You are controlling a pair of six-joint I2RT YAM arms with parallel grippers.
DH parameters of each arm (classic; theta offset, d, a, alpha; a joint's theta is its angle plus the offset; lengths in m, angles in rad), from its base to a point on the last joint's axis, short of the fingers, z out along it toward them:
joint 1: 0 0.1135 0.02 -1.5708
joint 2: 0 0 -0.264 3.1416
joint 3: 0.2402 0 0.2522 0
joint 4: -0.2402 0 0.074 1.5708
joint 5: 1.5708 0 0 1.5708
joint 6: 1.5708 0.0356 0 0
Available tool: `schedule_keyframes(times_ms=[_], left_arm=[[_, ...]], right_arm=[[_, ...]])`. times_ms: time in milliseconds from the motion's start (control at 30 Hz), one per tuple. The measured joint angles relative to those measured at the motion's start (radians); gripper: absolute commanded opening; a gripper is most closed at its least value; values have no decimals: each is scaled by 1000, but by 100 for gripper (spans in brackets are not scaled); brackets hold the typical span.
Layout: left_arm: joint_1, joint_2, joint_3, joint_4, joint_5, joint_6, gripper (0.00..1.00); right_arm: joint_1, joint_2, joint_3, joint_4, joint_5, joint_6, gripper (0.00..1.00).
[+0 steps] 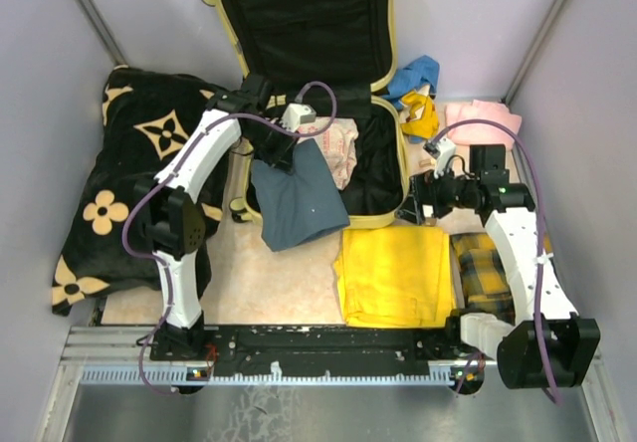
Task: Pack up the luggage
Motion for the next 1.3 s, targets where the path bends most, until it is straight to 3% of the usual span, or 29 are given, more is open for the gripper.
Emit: schedule_keyframes(times_ms=[167, 333, 567, 733, 1033, 1300], left_arm=[[67, -31, -101, 96, 51, -151, 0], [97, -68, -190, 167, 96, -238, 0], [106, -124, -249, 236, 121, -302, 0], [117, -150, -290, 271, 125, -338, 0], [124, -173, -377, 345, 124, -419, 0], [126, -198, -416, 385, 123, -456, 0]], right_arm=[[0, 3, -30, 46, -58, 74, 92], [45, 74, -29, 166, -129, 256, 92], [326, 153, -31, 283, -42, 536, 97], [440, 151, -58, 338, 57, 717, 99], [561, 108, -241, 507, 305, 1030, 91], [638, 103, -284, 661, 453, 1173, 75]])
